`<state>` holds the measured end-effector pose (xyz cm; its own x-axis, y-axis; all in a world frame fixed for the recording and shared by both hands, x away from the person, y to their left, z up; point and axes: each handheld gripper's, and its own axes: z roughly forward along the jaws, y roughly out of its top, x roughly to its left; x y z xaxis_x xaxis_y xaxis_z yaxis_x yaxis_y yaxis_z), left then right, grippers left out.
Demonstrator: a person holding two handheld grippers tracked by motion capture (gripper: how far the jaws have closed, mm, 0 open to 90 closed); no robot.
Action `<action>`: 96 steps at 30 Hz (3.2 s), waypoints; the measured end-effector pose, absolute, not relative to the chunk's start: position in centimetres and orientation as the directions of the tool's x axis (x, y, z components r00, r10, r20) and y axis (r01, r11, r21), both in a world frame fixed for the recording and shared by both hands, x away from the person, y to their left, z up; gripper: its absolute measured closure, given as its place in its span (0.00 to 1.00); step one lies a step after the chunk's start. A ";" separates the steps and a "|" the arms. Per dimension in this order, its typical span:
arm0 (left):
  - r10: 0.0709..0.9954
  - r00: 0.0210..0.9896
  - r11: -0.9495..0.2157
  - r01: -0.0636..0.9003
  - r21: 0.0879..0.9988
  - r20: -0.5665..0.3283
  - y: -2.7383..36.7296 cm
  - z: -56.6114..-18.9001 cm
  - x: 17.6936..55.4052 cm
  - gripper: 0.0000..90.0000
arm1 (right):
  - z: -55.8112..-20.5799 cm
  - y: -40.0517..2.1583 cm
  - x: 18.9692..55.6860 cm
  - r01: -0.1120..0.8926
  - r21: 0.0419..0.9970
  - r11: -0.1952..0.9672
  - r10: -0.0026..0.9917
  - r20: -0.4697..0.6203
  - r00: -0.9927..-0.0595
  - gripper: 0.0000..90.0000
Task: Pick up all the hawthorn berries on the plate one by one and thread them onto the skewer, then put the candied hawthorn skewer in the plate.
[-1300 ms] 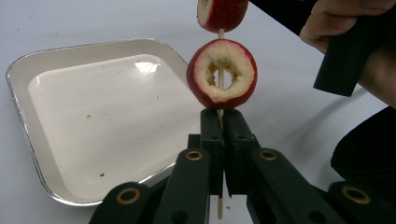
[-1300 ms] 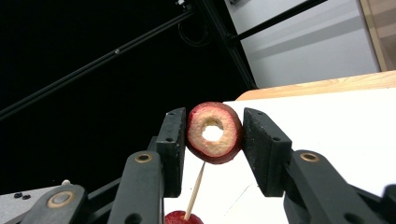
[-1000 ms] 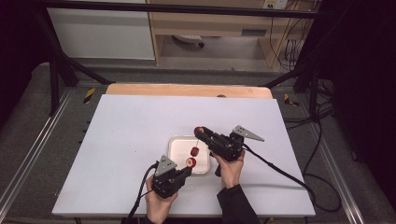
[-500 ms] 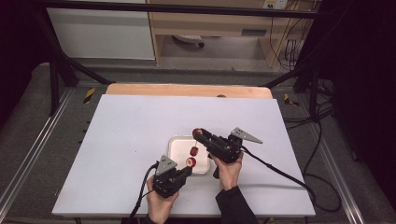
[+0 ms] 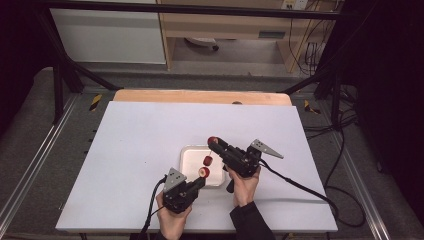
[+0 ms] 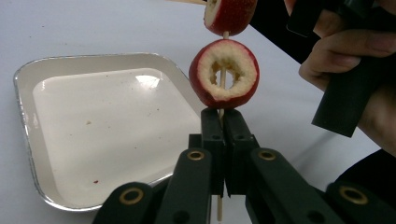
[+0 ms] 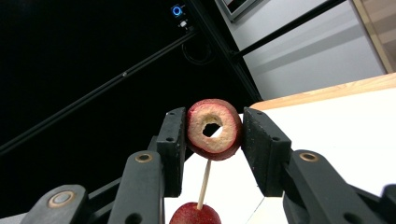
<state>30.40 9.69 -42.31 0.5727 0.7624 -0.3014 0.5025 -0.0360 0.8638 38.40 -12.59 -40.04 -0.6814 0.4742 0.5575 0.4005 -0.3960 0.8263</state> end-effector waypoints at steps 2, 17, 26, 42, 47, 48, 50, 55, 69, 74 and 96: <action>0.764 0.570 -0.026 0.497 0.867 -0.304 9.8 -42.3 30.3 0.99 | -40.0 -12.6 38.4 0.408 0.821 -0.400 0.471 0.565 -0.677 0.68; 0.755 0.577 -0.007 0.480 0.877 -0.310 9.4 -42.3 29.8 0.99 | -40.5 -12.2 38.0 0.429 0.802 -0.415 0.457 0.592 -0.664 0.69; 0.762 0.562 0.017 0.480 0.877 -0.322 9.4 -42.5 29.8 0.99 | -41.2 -11.7 37.3 0.435 0.792 -0.428 0.429 0.602 -0.673 0.69; 0.767 0.580 -0.032 0.462 0.886 -0.274 9.3 -43.1 29.9 0.99 | -41.2 -12.1 37.1 0.454 0.823 -0.340 0.461 0.567 -0.683 0.69; 0.759 0.592 -0.041 0.458 0.888 -0.270 9.6 -43.0 30.3 0.99 | -40.8 -12.4 37.6 0.469 0.826 -0.313 0.463 0.564 -0.684 0.68; 0.760 0.590 -0.037 0.457 0.889 -0.272 9.8 -42.9 30.3 0.99 | -40.6 -12.5 37.7 0.468 0.832 -0.298 0.466 0.554 -0.689 0.65; 0.766 0.581 -0.033 0.462 0.887 -0.274 10.3 -42.9 30.5 0.99 | -40.2 -12.6 37.7 0.448 0.856 -0.258 0.507 0.514 -0.691 0.49; 0.777 0.573 -0.048 0.466 0.884 -0.260 11.0 -43.0 30.6 0.99 | -39.5 -13.5 38.2 0.442 0.880 -0.172 0.557 0.457 -0.693 0.35; 0.786 0.576 -0.102 0.482 0.870 -0.227 13.4 -42.2 31.4 0.99 | -40.3 -16.0 38.7 0.437 0.855 0.281 0.605 0.196 -0.772 0.06; 0.786 0.579 -0.115 0.485 0.867 -0.219 14.0 -41.7 31.8 0.99 | -41.1 -17.7 38.4 0.436 0.835 0.335 0.616 0.156 -0.772 0.03; 0.777 0.606 -0.266 0.564 0.782 -0.172 12.5 -39.7 35.2 0.98 | -44.2 -24.1 36.5 0.501 0.768 0.399 0.689 0.110 -0.716 0.01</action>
